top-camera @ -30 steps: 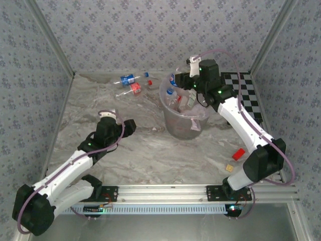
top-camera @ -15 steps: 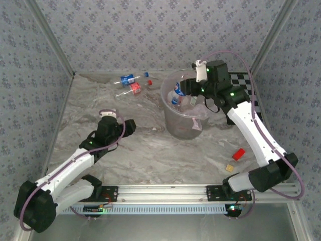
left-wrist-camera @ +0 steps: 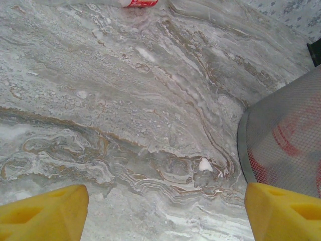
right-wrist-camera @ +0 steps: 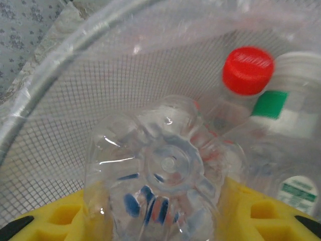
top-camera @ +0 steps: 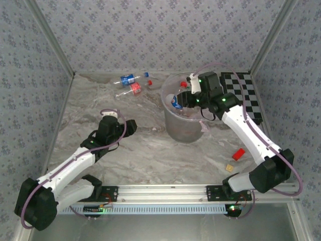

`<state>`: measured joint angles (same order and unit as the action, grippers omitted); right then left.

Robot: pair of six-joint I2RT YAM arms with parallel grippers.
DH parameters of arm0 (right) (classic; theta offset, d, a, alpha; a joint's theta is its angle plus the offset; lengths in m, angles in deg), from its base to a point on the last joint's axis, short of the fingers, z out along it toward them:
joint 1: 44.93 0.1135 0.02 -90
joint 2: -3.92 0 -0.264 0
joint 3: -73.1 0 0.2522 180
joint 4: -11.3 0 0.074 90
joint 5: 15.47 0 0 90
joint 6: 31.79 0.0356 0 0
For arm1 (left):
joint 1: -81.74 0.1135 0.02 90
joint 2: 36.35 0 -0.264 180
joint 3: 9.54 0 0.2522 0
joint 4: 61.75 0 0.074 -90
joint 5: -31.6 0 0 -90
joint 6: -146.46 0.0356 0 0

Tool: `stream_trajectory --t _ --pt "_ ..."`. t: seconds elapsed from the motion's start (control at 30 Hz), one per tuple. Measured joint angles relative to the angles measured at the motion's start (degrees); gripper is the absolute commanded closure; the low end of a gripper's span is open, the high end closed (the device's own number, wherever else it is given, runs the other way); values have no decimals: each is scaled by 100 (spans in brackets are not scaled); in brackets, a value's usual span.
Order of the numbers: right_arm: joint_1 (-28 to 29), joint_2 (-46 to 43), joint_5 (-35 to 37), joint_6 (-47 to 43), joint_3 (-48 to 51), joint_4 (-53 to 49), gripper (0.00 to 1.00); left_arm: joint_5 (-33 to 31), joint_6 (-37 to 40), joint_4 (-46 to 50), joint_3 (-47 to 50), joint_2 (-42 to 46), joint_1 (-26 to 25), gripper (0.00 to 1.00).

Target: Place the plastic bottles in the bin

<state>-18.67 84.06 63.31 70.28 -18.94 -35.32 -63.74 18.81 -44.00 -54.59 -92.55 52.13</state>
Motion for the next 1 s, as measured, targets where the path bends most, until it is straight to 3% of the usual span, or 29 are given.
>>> stream_trajectory --t 0.17,0.33,0.4,0.47,0.57,0.73,1.0 --pt "225 190 44 37 39 15 60 66 -35 -52 0 -17 0 19" --pt "315 186 83 31 -284 -568 14 101 -42 -68 0 -9 0 19" --pt "286 160 79 7 -542 -984 5 101 -42 -66 0 4 0 19" --pt "173 122 42 -68 -846 -1311 6 101 -42 -63 0 22 17 19" --pt "-68 61 33 -140 -1296 -1578 15 101 -39 -63 0 24 46 19" --pt "-229 229 140 -319 -1867 -1755 44 103 -11 -9 -7 -4 74 19" --pt "-136 1178 146 -422 -2253 -1709 55 105 164 284 -271 -50 151 19"
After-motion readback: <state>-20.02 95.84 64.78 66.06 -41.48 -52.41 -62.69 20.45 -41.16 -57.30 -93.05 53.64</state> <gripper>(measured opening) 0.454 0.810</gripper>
